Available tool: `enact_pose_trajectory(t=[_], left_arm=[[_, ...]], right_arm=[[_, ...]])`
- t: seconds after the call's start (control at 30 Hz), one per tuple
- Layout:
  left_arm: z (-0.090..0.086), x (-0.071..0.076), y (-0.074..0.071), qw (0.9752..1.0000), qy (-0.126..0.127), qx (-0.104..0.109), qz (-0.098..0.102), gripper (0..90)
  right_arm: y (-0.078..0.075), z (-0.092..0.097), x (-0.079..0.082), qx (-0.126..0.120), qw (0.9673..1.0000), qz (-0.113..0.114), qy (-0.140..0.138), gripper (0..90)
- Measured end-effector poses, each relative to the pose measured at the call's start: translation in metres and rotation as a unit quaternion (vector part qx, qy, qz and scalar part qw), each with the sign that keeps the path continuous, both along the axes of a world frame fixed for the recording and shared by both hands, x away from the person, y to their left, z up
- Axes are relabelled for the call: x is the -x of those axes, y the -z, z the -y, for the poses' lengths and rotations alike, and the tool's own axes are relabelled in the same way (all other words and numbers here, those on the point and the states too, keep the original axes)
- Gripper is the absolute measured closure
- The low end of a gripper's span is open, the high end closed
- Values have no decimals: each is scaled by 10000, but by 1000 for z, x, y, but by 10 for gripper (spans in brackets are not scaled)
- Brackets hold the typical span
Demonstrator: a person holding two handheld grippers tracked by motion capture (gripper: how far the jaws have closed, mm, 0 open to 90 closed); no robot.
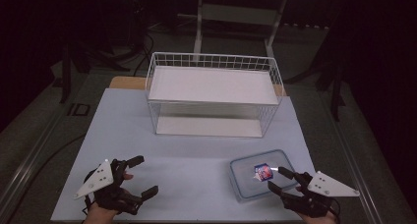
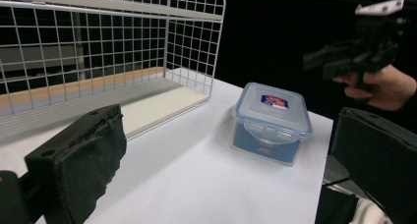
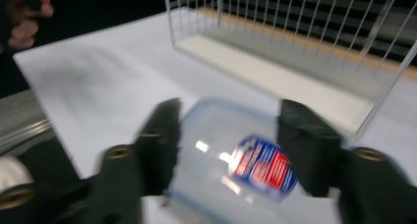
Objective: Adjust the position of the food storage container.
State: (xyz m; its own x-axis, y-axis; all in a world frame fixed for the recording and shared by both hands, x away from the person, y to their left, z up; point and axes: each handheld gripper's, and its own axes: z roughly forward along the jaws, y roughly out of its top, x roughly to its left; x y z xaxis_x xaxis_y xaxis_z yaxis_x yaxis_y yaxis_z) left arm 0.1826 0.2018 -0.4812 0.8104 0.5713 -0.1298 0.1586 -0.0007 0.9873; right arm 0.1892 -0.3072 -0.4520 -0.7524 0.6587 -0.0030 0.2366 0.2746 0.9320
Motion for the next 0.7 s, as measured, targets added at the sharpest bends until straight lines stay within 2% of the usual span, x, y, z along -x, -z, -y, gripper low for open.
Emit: enact_pose_trajectory(t=[0.2, 0.33, 0.4, 0.47, 0.7], left_arm=[[0, -1, 1, 10000, 6, 12, -23, 0], [1, -1, 1, 10000, 1, -4, -32, 0], [2, -2, 2, 10000, 17, -16, -48, 0], [3, -2, 2, 10000, 27, -35, -53, 0], [4, -3, 3, 9999, 59, -28, -91, 0]], right_arm=[[20, 6, 5, 43, 9980, -596, -189, 726], [30, 0, 9, 293, 9964, -674, -419, 877], [36, -4, 8, 457, 9948, -723, -555, 898], [40, -8, 8, 505, 9930, -777, -732, 899], [50, -21, 5, 940, 9871, -883, -954, 900]])
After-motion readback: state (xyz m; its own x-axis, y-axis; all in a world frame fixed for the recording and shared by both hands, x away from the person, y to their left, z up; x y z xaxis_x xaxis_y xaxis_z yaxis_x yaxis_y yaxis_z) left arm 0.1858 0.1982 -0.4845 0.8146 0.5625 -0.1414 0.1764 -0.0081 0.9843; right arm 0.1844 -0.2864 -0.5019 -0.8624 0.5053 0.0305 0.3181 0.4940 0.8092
